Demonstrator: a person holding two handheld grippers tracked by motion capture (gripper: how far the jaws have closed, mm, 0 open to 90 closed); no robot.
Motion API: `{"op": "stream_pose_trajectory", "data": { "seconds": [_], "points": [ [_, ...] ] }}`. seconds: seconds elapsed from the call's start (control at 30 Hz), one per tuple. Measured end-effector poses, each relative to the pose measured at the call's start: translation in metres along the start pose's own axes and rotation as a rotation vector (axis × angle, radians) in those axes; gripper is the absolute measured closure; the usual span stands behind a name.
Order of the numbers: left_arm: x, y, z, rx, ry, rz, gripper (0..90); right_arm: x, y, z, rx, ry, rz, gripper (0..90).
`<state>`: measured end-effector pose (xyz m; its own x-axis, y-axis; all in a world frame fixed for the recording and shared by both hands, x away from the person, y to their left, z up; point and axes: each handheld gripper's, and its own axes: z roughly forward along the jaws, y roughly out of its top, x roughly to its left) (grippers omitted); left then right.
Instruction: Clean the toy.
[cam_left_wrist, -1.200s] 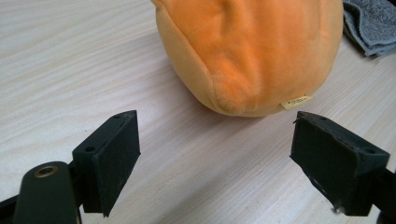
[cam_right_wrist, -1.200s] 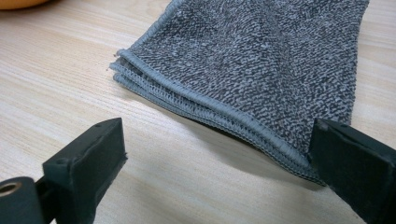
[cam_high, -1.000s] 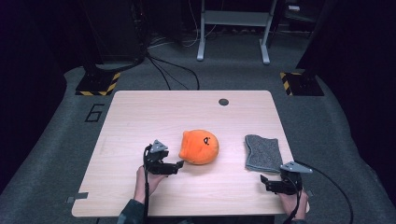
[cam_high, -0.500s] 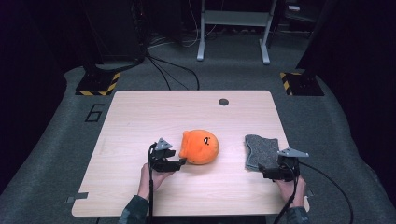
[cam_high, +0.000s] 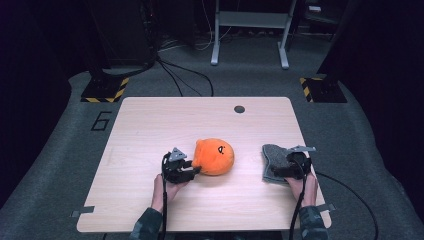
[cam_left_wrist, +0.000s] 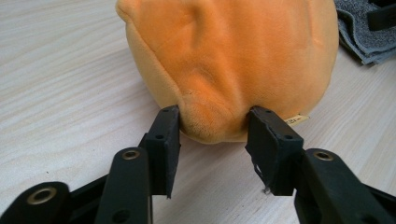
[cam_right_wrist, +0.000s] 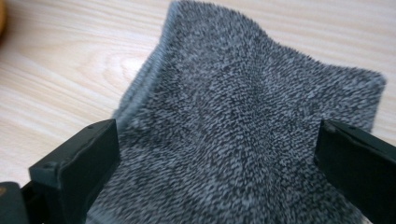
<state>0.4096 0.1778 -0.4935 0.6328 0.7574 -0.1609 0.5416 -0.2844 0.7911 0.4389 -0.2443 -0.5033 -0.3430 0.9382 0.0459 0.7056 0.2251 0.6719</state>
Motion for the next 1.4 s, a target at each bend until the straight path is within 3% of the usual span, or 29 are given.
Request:
{"op": "stream_pose_trajectory", "data": {
  "seconds": [0.17,0.2,0.33,0.47,0.6,0.7,0.87,1.07,1.4],
  "points": [
    [0.001,-0.003,0.0,-0.003,-0.003,0.015,67.3,-0.001,-0.001,0.009,0.027,0.001,0.019,2.1],
    [0.001,-0.003,-0.001,0.002,-0.003,0.023,68.9,-0.002,-0.001,0.01,0.023,-0.002,0.003,3.2],
    [-0.002,-0.004,0.0,0.001,0.001,0.03,75.8,0.0,-0.001,0.012,0.042,-0.011,0.006,9.4],
    [-0.004,-0.003,0.0,0.009,0.005,0.051,78.7,-0.001,-0.002,0.011,0.028,-0.025,0.0,18.8],
    [-0.006,-0.004,0.0,-0.001,0.017,0.055,79.3,-0.001,-0.004,0.007,0.019,-0.028,0.004,35.1],
    [-0.007,-0.007,0.0,-0.012,0.019,0.055,79.7,-0.003,-0.005,0.005,0.001,-0.024,0.02,52.5],
    [-0.008,-0.008,-0.001,-0.024,0.024,0.075,79.7,-0.008,-0.008,0.004,-0.023,0.004,0.03,68.4],
    [-0.008,-0.01,-0.001,-0.036,0.027,0.07,79.1,-0.009,-0.009,-0.001,-0.047,0.032,0.032,73.5],
    [-0.003,-0.02,0.001,-0.053,0.03,0.064,78.5,0.012,-0.002,-0.01,-0.07,0.075,-0.02,74.1]
  ]
}}
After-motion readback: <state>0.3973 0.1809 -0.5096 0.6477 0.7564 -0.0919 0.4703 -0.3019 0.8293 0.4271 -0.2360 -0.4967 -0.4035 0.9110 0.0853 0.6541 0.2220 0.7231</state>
